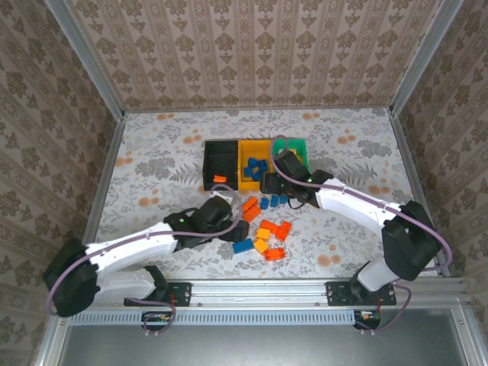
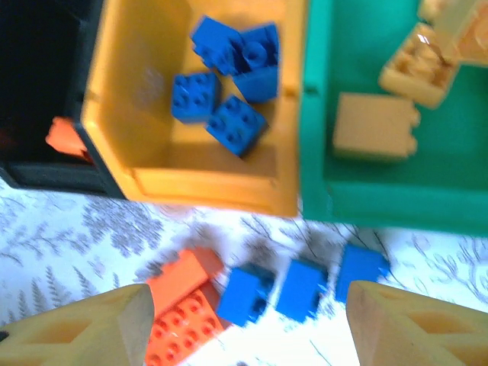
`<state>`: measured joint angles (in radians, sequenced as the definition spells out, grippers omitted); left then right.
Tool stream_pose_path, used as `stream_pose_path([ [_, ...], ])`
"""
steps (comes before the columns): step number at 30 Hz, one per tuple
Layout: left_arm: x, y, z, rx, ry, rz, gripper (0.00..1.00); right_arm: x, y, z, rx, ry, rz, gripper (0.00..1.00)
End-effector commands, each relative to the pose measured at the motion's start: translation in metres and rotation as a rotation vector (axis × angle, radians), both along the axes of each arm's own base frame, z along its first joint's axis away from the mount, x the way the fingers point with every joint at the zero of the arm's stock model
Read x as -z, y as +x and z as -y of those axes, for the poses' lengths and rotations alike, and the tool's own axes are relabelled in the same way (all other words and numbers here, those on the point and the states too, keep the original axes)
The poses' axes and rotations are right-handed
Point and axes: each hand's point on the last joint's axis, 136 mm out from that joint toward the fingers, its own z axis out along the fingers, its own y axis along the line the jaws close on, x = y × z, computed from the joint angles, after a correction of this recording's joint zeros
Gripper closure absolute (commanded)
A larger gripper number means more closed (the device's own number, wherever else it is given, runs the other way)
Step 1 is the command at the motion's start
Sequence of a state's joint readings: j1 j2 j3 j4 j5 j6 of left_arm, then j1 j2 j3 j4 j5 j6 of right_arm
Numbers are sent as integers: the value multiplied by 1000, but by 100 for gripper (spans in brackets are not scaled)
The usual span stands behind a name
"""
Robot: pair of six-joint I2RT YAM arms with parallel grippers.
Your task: Sort the legos into containers by color
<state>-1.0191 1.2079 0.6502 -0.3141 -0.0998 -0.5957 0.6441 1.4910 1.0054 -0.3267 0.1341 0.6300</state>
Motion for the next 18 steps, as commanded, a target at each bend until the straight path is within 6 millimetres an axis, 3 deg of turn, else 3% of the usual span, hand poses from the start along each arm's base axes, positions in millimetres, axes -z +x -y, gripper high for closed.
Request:
stream_pose_path([
  [1, 13, -18, 9, 139, 126, -11, 1, -6, -7, 10, 33, 30, 33, 30],
  [3, 22, -24, 10, 173, 182, -13, 1, -2, -11, 16, 45, 23, 32, 30],
  [4, 24, -26, 11, 187, 200, -12, 1, -12, -12, 19, 50, 38, 56, 30],
  [7, 32, -31, 10, 221, 259, -2, 1, -13, -14, 24, 67, 47, 66, 29],
  [18, 58, -29, 11, 253, 366, 5, 7, -31, -18, 36, 95, 52, 115, 29],
])
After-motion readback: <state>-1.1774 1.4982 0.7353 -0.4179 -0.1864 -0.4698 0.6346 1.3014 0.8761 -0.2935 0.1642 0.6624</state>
